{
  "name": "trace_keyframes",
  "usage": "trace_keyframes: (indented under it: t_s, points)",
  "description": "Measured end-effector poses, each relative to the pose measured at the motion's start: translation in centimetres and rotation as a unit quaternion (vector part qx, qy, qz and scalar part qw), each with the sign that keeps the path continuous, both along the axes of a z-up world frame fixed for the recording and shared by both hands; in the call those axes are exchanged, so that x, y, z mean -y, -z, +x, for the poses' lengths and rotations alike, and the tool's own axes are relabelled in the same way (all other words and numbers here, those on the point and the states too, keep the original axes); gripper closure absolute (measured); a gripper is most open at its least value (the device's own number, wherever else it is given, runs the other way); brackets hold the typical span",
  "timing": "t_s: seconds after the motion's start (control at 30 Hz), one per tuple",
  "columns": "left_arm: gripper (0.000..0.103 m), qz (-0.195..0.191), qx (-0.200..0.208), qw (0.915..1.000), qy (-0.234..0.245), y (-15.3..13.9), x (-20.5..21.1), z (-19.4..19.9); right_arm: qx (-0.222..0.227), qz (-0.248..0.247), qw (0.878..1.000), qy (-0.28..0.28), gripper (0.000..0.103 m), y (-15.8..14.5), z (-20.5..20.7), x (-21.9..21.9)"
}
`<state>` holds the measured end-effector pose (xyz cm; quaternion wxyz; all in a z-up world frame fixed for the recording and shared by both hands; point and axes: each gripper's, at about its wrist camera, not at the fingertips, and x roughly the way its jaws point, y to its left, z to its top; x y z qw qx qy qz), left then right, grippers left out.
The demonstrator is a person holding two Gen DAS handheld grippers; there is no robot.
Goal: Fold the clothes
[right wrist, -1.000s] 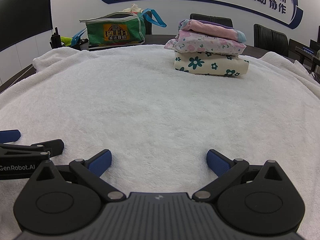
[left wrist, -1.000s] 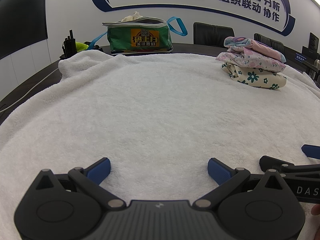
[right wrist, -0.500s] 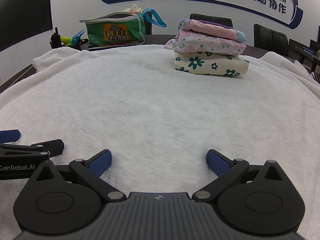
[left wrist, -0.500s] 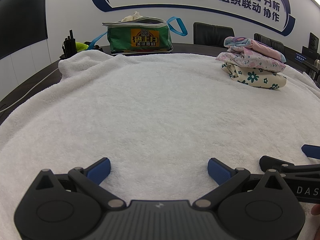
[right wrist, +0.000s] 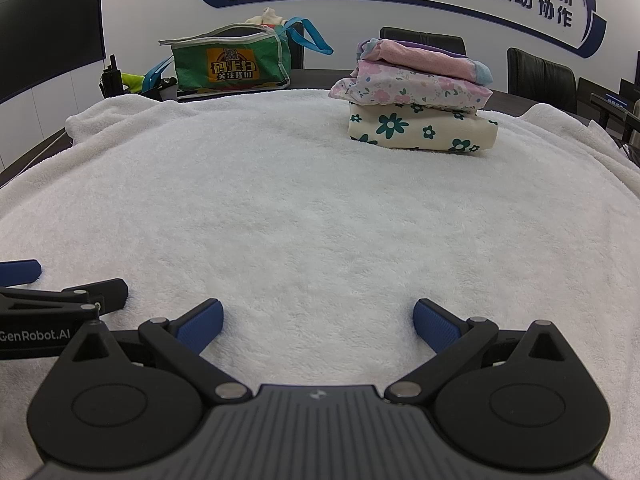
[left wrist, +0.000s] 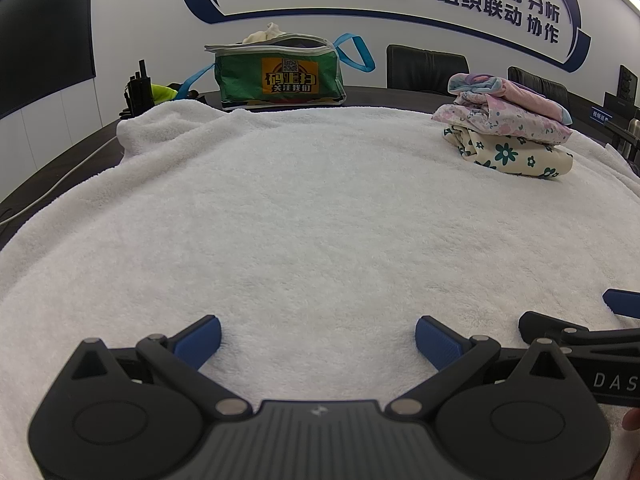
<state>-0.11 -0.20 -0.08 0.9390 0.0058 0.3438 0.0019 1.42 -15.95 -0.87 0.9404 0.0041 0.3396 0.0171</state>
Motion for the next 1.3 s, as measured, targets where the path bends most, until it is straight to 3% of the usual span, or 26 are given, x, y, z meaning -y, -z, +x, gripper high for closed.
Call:
trace_keyframes:
  t_s: [1.3]
  points:
    - [0.0,0.0,0.0,1.0,0.0,0.01,-0.02,0.01,0.0,0.002,1.0,0.0,0.0,-0.1,-0.3,0.21]
